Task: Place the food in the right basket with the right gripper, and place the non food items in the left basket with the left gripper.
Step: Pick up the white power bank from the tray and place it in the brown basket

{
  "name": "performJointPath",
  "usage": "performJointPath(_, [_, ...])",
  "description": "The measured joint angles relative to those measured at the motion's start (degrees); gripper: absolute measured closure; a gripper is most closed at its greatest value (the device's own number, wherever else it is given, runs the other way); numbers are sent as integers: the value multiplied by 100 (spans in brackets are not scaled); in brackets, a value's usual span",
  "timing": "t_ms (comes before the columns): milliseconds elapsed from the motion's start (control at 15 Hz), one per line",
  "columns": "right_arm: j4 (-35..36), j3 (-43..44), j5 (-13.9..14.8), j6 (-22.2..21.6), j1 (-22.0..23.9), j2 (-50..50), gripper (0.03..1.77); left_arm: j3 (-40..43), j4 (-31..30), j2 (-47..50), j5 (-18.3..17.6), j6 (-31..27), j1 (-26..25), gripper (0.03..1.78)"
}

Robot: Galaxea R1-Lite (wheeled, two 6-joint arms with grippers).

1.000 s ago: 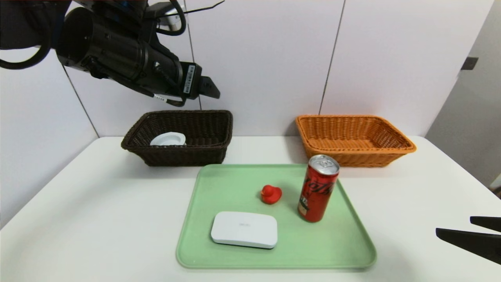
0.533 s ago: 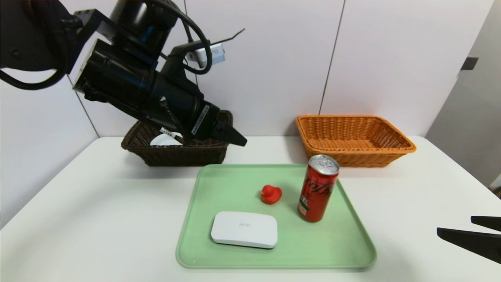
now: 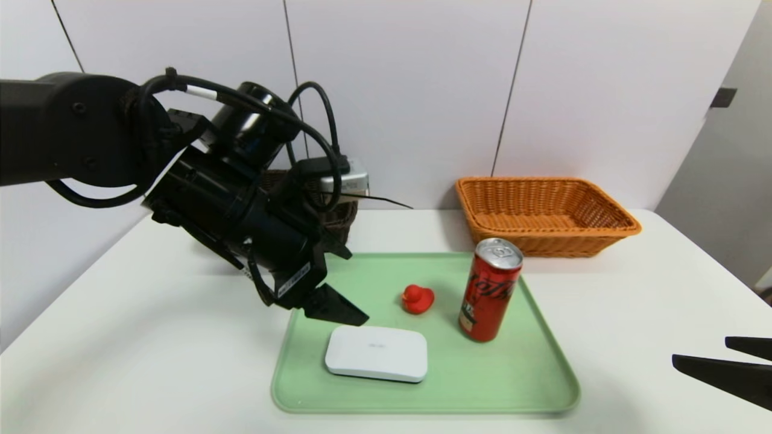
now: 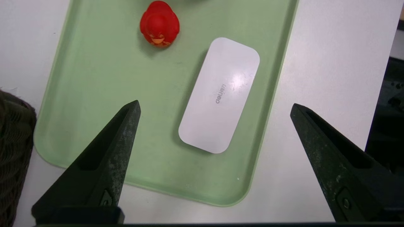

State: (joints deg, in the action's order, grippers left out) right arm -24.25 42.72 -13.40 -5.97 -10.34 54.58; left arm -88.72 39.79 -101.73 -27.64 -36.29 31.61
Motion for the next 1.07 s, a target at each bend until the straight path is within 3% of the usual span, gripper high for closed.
performJointPath(133, [2, -11, -5, 2, 1, 0, 10, 289, -149, 0, -144, -434, 9, 12])
performJointPath(467, [0, -33, 0, 2, 6, -1, 10, 1064, -1013, -22, -160, -880, 236, 12])
performJointPath(1067, [2, -88, 4, 5, 12, -11, 10, 1315, -1165, -444, -100, -962, 494, 12])
